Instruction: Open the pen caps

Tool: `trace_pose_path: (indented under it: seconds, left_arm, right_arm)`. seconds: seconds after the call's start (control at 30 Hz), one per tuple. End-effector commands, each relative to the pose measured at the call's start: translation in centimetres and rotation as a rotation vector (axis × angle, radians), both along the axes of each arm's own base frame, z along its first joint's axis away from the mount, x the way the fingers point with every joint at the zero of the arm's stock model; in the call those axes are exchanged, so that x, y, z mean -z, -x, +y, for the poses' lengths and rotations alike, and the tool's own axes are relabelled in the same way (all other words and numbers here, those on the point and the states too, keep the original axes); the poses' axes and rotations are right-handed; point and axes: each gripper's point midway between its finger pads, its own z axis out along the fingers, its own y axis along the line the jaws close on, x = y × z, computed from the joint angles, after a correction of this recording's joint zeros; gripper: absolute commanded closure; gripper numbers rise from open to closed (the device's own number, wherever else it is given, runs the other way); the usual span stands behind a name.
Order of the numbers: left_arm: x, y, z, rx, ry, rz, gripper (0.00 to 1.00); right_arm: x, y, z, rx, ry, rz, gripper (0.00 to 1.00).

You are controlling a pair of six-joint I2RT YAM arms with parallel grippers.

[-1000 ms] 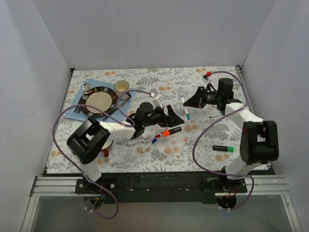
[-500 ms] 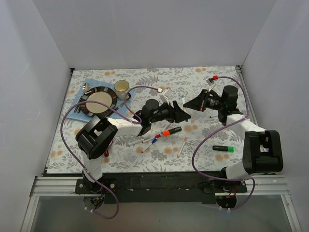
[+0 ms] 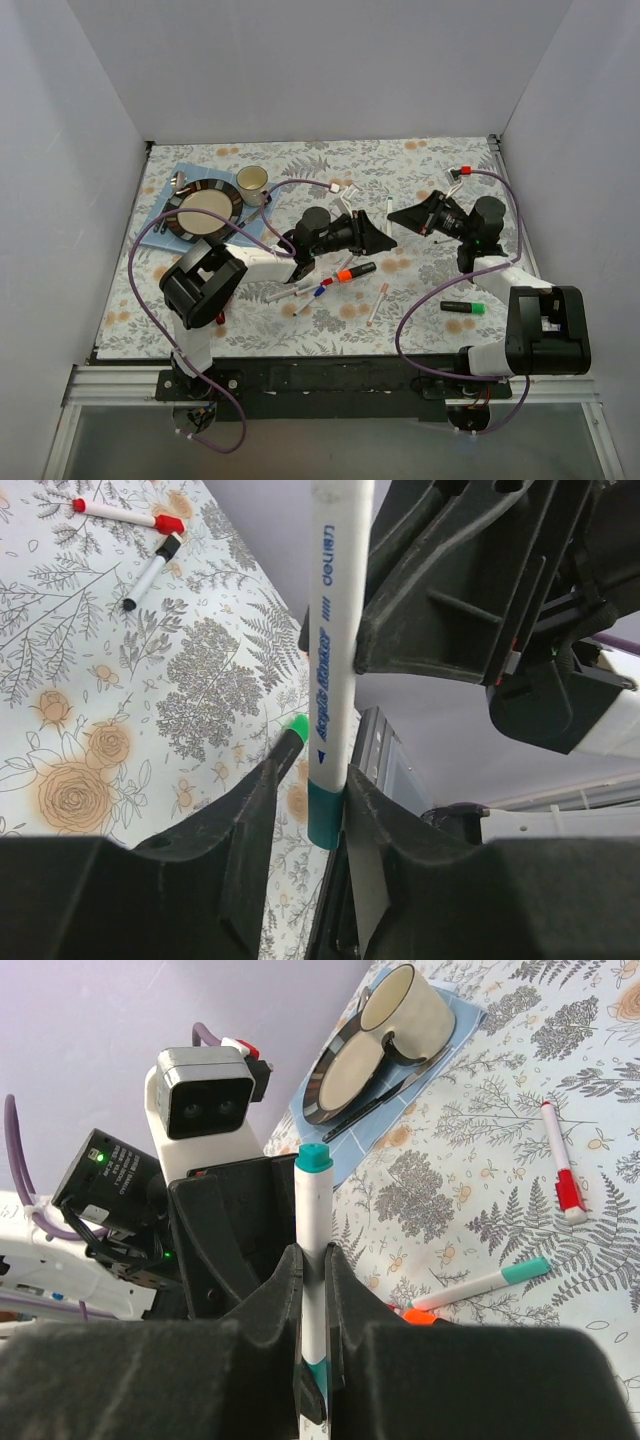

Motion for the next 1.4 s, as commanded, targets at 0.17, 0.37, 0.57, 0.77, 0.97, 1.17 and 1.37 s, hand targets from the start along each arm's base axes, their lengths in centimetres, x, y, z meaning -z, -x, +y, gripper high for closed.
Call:
trace_pose_path:
  seconds: [0.17,0.37,0.57,0.77,0.97,1.17,1.37]
  left_arm:
    - [-2.5,0.6,-0.7,0.054,0.065,-0.043,0.90]
    - [-2.3,1.3,-0.2,0.072,0.055,-0.063,1.00]
    - [-1.6,2.1,-0.2,0.123,0.017,-0.073,1.00]
    - [-1.4,3.0,-0.5,0.187,0.025,-0.059,1.00]
    - [-1.6,3.3,-0.5,0.204,0.029,-0.053,1.00]
    - [-1.0,3.7,-0.3,0.213,0.033,-0.033,1.00]
    - [-0.6,4.8,0.2,0.242,0.057,-0.027,1.00]
  right_arm:
    - [-1.5,0.1,-0.3,0.038,-0.025,-0.081,0.99]
    - [-0.9,0.3,-0.1,-0.005,0.023,-0.089,0.62]
    - [-1.0,1.5,1.0,-0.120,0.065,-0.116,0.29]
    - [-1.4,2.2,2.0,-0.187,0.063,-0.138,0.38]
    - [-1.2,2.6,2.6,-0.229,0.064,-0.131,0.64]
    - [-2.2,2.4,2.5,-0.218,0.074,-0.169,0.99]
    - [-3.3,1.1,1.1,-0.129,0.065,-0.183,0.99]
